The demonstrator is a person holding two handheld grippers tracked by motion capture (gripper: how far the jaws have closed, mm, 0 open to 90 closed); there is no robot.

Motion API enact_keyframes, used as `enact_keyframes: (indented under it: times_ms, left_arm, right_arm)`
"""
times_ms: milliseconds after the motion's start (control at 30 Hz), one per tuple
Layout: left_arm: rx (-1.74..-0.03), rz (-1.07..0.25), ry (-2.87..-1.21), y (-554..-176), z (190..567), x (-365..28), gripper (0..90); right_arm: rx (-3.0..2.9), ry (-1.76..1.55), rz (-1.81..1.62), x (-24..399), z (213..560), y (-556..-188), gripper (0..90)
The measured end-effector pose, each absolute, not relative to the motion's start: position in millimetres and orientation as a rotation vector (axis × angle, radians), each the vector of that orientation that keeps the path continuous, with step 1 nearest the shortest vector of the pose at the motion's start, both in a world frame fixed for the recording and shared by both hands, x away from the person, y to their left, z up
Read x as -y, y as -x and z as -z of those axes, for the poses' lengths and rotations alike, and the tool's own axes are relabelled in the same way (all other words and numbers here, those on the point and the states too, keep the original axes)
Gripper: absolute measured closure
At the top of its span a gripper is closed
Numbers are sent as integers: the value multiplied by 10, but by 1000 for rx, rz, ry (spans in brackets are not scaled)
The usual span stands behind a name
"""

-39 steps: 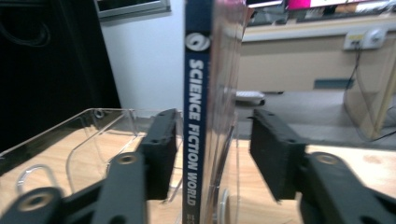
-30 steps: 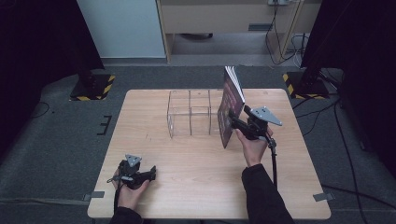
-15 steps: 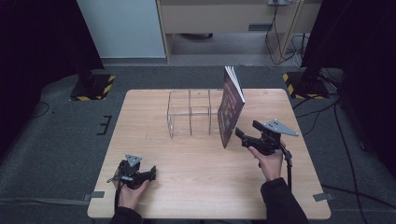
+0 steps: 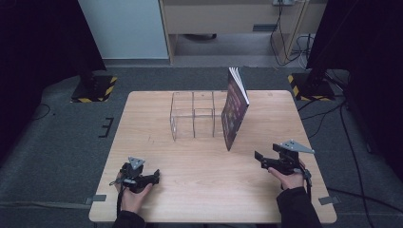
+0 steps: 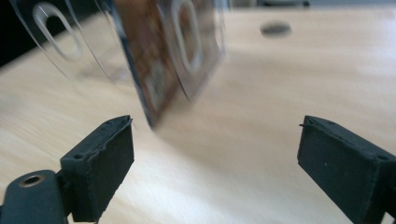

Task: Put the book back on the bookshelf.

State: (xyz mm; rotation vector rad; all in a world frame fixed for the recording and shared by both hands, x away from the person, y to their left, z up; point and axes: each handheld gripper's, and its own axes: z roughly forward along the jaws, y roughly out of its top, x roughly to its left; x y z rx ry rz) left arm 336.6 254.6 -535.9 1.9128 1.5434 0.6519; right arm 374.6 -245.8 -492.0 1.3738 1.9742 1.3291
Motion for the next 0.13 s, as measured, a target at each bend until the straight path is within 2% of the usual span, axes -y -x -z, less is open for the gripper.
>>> enact_keyframes:
  times_ms: [133]
  left_arm:
    - [-1545,-649,-1912,-3368,5360,-2547,41]
  right_arm:
    - [-2023,-1417,-1243,2576,5089,-3680,90]
